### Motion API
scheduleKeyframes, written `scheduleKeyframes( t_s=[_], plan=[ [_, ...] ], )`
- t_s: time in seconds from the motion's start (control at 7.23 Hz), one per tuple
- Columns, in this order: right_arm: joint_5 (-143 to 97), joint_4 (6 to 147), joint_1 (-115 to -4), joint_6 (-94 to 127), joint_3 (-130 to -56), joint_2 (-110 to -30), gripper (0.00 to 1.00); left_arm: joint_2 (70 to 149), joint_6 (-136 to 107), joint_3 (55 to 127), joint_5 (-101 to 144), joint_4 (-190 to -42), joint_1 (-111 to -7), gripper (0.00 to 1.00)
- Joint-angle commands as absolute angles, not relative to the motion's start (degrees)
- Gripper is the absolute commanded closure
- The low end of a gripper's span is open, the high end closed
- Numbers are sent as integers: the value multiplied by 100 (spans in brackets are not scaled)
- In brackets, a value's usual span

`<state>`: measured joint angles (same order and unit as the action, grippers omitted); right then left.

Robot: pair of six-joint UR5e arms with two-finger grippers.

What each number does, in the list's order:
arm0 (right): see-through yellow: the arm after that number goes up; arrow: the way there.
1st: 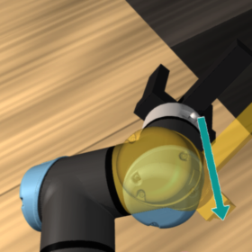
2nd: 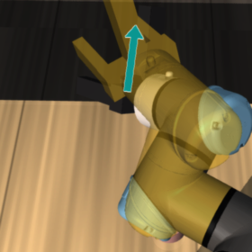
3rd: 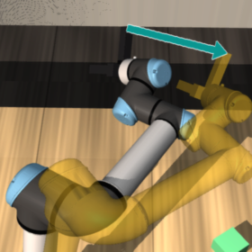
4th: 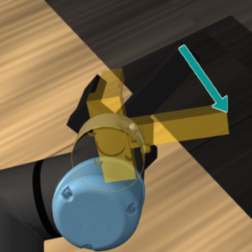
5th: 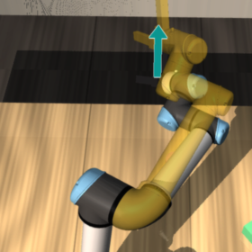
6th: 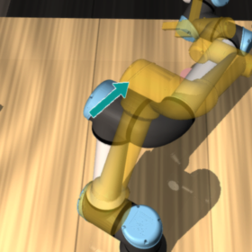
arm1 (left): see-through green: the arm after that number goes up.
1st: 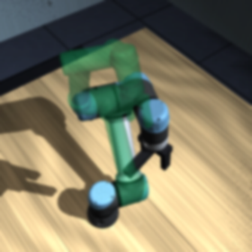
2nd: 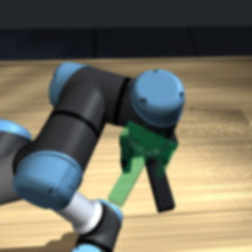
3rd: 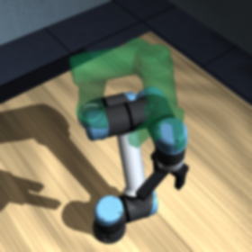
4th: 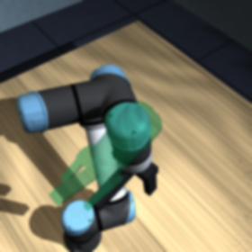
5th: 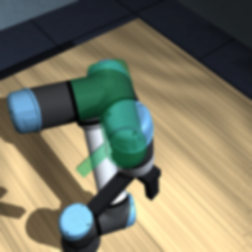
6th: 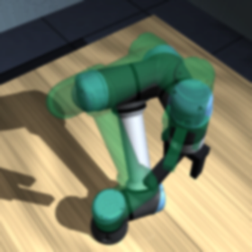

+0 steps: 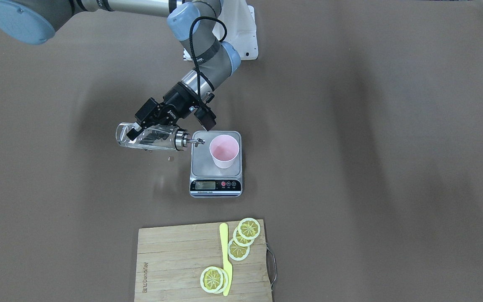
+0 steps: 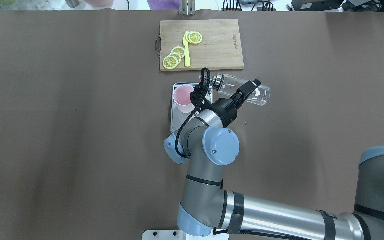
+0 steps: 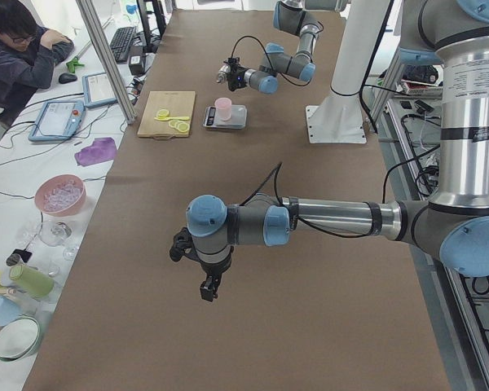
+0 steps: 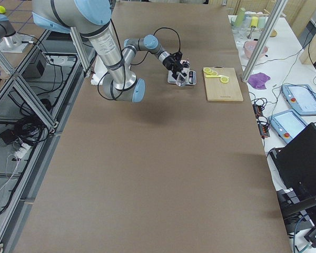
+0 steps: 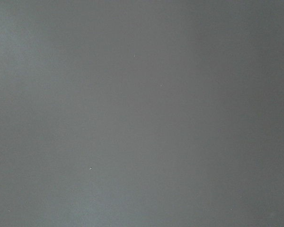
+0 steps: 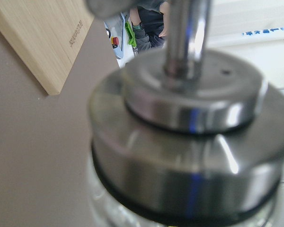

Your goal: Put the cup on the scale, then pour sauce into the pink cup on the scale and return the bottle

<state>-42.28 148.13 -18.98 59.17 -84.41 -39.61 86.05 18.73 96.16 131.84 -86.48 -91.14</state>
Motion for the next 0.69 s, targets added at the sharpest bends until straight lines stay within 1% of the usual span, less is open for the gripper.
scheduleKeyframes(
  t_s=[0.0, 0.55],
  plan=[
    [-4228, 14985, -1898, 5941, -8333, -3885, 100, 8604, 1872, 9607, 13184, -8648, -9114, 2],
    [-4210, 15310, -1898, 5994, -8218, -3692, 100, 8604, 1863, 9606, 13184, -8631, -9114, 2]
  ],
)
